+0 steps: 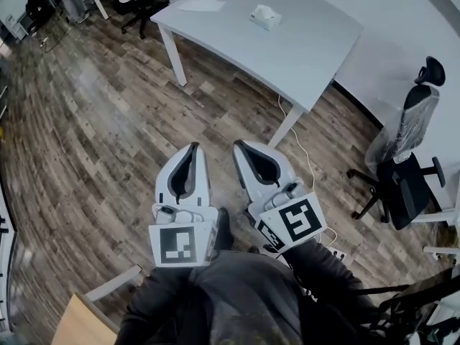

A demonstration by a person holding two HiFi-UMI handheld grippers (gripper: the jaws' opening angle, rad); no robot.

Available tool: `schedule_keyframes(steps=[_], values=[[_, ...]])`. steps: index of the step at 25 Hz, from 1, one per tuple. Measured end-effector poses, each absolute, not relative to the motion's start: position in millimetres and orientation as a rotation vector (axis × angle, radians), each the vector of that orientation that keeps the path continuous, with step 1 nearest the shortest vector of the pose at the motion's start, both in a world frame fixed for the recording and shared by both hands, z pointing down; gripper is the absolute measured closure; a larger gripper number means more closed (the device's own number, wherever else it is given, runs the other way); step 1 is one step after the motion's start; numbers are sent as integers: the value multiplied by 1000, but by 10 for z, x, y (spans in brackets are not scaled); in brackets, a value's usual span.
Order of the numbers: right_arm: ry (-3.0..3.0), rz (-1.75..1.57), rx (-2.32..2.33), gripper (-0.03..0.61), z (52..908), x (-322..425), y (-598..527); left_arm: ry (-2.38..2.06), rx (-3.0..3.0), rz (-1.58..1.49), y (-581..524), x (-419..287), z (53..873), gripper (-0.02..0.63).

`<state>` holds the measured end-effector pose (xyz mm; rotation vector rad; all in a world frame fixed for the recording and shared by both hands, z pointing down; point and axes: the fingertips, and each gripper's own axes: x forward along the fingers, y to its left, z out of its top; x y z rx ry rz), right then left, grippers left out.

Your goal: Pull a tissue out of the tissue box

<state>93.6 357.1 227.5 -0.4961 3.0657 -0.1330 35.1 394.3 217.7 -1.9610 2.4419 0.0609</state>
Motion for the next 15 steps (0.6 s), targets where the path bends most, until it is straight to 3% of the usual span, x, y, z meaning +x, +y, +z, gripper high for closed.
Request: schedule_keyframes(steps=[6,15], values=[[3104,-128,-513,575,2317,354,3352,2452,-1976,128,3655,-249,2189,617],[3094,-111,-582,577,2238,-13,2810,2412,-2031,116,3212,-593,2196,617]])
